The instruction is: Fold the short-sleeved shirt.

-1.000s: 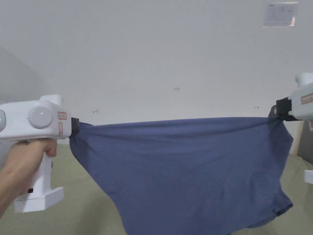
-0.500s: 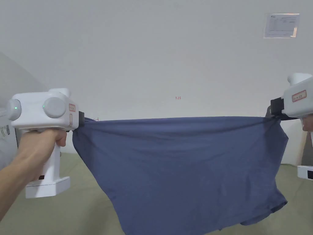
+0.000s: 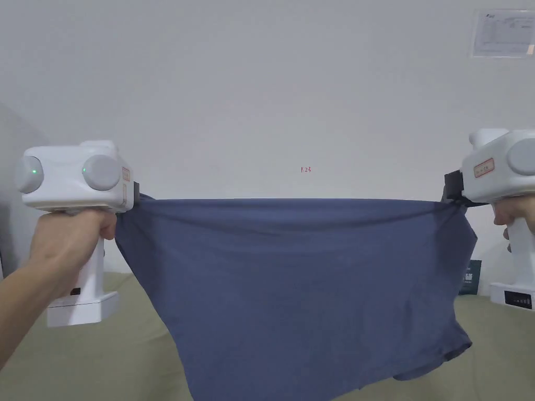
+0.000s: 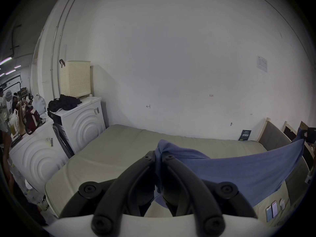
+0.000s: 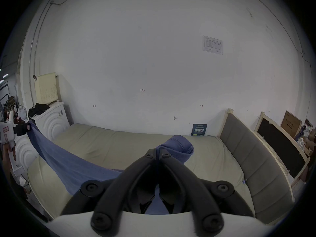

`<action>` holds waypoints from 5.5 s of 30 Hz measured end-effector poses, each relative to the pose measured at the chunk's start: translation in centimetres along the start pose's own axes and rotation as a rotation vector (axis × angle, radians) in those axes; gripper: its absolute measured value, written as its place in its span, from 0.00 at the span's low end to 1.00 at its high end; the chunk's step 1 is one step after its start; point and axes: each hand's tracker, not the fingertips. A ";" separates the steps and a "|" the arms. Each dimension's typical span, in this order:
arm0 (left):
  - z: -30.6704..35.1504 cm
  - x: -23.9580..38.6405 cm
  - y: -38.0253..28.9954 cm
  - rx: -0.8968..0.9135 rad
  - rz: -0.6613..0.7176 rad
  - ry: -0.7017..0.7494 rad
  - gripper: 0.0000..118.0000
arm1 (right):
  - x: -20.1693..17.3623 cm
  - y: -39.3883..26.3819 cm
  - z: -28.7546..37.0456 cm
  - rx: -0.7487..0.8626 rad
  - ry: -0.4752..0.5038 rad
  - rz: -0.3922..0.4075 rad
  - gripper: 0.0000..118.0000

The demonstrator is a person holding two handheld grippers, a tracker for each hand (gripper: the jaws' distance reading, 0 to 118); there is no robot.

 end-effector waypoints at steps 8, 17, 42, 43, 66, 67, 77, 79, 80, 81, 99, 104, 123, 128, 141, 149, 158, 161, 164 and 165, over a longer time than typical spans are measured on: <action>-7.3 2.5 0.8 0.019 -0.021 0.039 0.05 | -0.2 1.1 -9.9 -0.005 -0.013 -0.004 0.02; -13.7 4.0 -5.4 -0.056 -0.056 0.037 0.05 | -0.4 -5.7 -16.3 -0.107 -0.005 -0.003 0.02; 2.1 -3.4 -37.8 -0.440 0.002 -0.078 0.05 | 1.7 -41.4 -0.2 -0.414 0.099 -0.302 0.02; 3.0 -3.9 -38.5 -0.450 0.028 -0.085 0.05 | 1.6 -42.4 0.9 -0.436 0.103 -0.299 0.02; 9.8 -10.8 -43.6 -0.600 -0.009 -0.138 0.97 | 0.7 -48.3 11.4 -0.557 -0.061 -0.396 0.99; 10.0 -11.1 -43.3 -0.594 -0.017 -0.139 0.97 | 0.4 -48.0 12.2 -0.555 -0.071 -0.366 0.97; 18.9 -10.3 -43.5 -0.498 -0.043 -0.238 0.00 | -7.9 -49.9 20.6 -0.396 0.012 -0.232 0.01; 21.0 -8.3 -43.2 -0.499 -0.043 -0.244 0.00 | -9.7 -50.3 21.3 -0.384 0.001 -0.191 0.01; 21.0 -8.0 -43.4 -0.504 -0.041 -0.239 0.00 | -10.0 -50.6 21.1 -0.401 0.015 -0.168 0.01; 21.1 -7.6 -43.7 -0.533 -0.004 -0.246 0.00 | -10.1 -50.9 21.1 -0.402 0.025 -0.160 0.01; 4.9 -11.9 -45.8 -0.582 -0.062 -0.205 0.97 | -10.9 -50.0 18.7 -0.452 0.063 -0.124 0.01; 5.0 -9.9 -46.1 -0.600 -0.109 -0.225 0.37 | -10.8 -50.2 18.5 -0.479 0.051 -0.125 0.01; 5.5 -8.9 -45.6 -0.653 -0.006 -0.266 0.03 | -5.1 -45.2 8.8 -0.441 0.002 -0.038 0.01; 5.1 -8.4 -45.7 -0.663 -0.041 -0.259 0.03 | -1.9 -41.7 0.7 -0.462 0.014 -0.022 0.01; 4.5 -8.4 -45.5 -0.703 -0.030 -0.260 0.03 | -0.3 -36.7 -17.6 -0.633 0.136 0.037 0.98; 4.3 -8.4 -46.0 -0.704 -0.027 -0.256 0.03 | -1.9 -39.3 -22.0 -0.716 0.182 0.045 0.76; 4.2 -8.2 -45.9 -0.718 -0.048 -0.243 0.03 | 0.8 -37.0 -19.6 -0.608 0.245 -0.023 0.03; 4.4 -7.7 -45.8 -0.719 -0.067 -0.229 0.03 | 0.6 -35.5 -16.8 -0.560 0.228 -0.006 0.03; 4.5 -7.5 -45.5 -0.723 -0.068 -0.217 0.03 | -0.1 -33.8 -12.9 -0.511 0.216 0.007 0.03; 4.6 -7.6 -45.4 -0.722 -0.066 -0.215 0.03 | 0.1 -33.2 -11.7 -0.512 0.225 0.001 0.03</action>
